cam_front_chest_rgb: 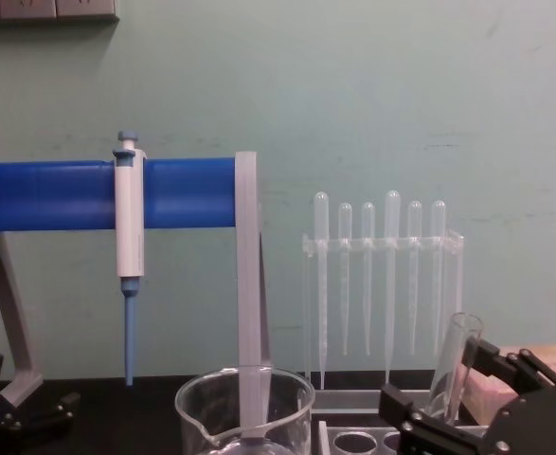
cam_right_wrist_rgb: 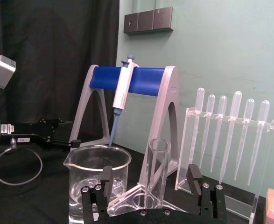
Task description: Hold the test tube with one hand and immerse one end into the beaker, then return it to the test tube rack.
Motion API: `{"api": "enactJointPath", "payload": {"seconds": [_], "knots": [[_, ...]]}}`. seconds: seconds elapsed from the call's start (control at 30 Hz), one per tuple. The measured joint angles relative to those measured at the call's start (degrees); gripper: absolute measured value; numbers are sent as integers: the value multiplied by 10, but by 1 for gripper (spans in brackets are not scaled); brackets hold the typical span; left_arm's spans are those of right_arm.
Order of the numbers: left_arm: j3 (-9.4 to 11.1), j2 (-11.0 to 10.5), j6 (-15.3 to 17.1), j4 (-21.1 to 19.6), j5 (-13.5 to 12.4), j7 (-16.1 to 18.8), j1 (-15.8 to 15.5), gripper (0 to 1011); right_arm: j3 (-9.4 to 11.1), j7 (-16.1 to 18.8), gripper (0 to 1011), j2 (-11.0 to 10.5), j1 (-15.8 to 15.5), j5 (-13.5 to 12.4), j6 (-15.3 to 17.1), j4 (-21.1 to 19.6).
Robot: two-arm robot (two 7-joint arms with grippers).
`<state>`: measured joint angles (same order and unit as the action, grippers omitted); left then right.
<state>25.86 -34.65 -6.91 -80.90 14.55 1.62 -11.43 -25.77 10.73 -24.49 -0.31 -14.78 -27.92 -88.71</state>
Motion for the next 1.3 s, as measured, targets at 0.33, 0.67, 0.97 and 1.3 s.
{"api": "enactJointPath", "payload": {"seconds": [0.33, 0.67, 0.97, 1.3], "knots": [[0, 0, 0, 0, 0, 0, 0, 1000, 8, 16, 900, 19, 11, -9, 6, 16], [0, 0, 0, 0, 0, 0, 0, 1000, 20, 26, 583, 33, 11, -9, 14, 21], [0, 0, 0, 0, 0, 0, 0, 1000, 29, 36, 299, 42, 6, -6, 17, 22], [0, 0, 0, 0, 0, 0, 0, 1000, 47, 40, 225, 46, -6, 3, 31, -6]]}}
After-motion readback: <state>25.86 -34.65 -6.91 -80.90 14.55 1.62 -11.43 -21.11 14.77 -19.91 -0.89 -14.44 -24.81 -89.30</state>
